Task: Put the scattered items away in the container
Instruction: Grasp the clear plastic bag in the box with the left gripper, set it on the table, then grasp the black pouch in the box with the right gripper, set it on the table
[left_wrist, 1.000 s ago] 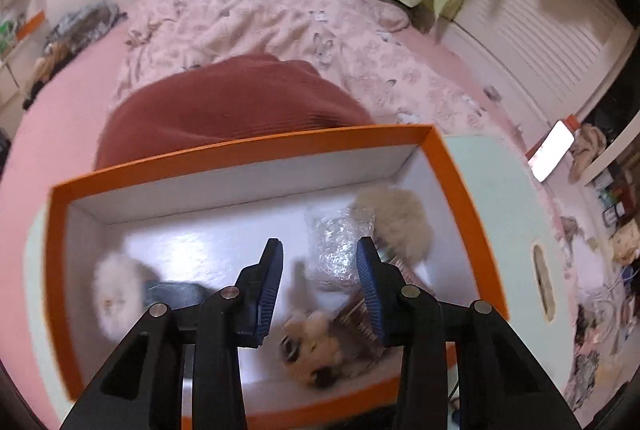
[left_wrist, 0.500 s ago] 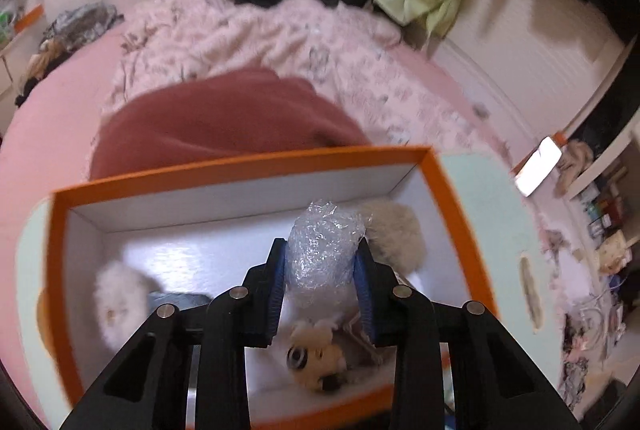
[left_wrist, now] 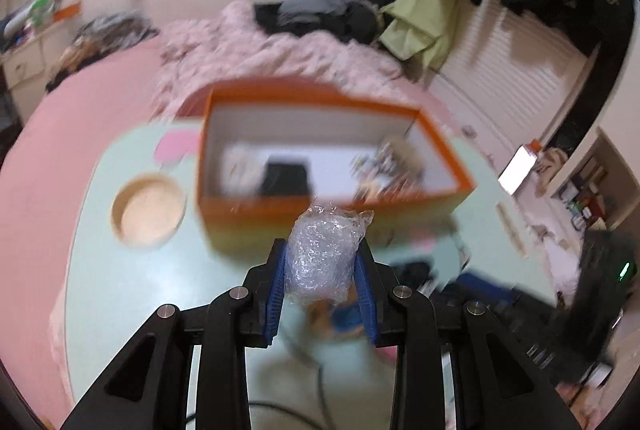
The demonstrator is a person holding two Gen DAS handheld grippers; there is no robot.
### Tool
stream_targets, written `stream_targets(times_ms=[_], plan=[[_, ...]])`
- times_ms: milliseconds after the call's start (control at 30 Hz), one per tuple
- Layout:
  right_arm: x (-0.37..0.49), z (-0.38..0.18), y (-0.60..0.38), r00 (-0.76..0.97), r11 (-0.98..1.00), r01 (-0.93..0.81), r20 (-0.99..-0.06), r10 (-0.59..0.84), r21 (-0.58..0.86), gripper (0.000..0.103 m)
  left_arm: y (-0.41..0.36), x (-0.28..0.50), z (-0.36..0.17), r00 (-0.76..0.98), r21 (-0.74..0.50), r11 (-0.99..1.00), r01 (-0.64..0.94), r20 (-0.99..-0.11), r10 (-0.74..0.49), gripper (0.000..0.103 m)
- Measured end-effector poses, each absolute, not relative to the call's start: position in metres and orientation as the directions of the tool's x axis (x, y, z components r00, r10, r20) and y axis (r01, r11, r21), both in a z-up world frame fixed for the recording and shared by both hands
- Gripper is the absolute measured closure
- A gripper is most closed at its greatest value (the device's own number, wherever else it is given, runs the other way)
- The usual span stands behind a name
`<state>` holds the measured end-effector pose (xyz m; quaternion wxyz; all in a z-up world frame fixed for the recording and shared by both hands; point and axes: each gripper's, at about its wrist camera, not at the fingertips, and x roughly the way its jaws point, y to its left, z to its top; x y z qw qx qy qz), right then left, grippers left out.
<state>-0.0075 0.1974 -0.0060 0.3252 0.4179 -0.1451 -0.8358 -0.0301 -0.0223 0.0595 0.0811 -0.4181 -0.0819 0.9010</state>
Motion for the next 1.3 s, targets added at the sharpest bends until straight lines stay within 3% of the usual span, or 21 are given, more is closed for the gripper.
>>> stream_targets(times_ms=[167,433,467,567,800,1000,1133,1300], plan=[[-0.004,-0.001,0.197,-0.455,-0.751,0.433,-0.598,-0.660,0.499,0.060,-0.029,-0.029,0.018,-0.599,-0.189,-0.982,0.004,-0.787,0.149,0.073],[-0.001,0.006,0.194,-0.473,-0.753,0.458,-0.588,-0.656,0.472,0.060,-0.014,-0.021,0.016,-0.657,-0.131,-0.991,-0.006,-0.747,0.103,0.072],[-0.001,0.008,0.193,-0.478,-0.755,0.460,-0.586,-0.655,0.468,0.060,-0.012,-0.019,0.015,-0.668,-0.113,-0.994,-0.005,-0.739,0.087,0.066],[0.000,0.010,0.192,-0.485,-0.759,0.463,-0.586,-0.649,0.458,0.060,-0.008,-0.012,0.010,-0.689,-0.062,-0.998,0.028,-0.724,0.026,0.019],[-0.002,0.015,0.190,-0.498,-0.777,0.462,-0.600,-0.626,0.428,0.060,-0.016,-0.001,0.014,-0.745,-0.112,-0.993,0.031,-0.665,0.052,0.017],[-0.017,0.052,0.177,-0.509,-0.764,0.513,-0.578,-0.638,0.391,0.060,-0.013,0.011,0.018,-0.802,-0.125,-0.992,0.025,-0.595,0.054,0.016],[-0.046,0.073,0.151,-0.442,-0.747,0.537,-0.623,-0.645,0.392,0.059,-0.014,0.015,0.020,-0.817,-0.135,-0.991,0.020,-0.574,0.061,0.016],[-0.087,0.073,0.087,-0.293,-0.725,0.598,-0.749,-0.594,0.341,0.060,-0.017,0.016,0.017,-0.815,-0.157,-0.987,0.033,-0.576,0.065,0.016]])
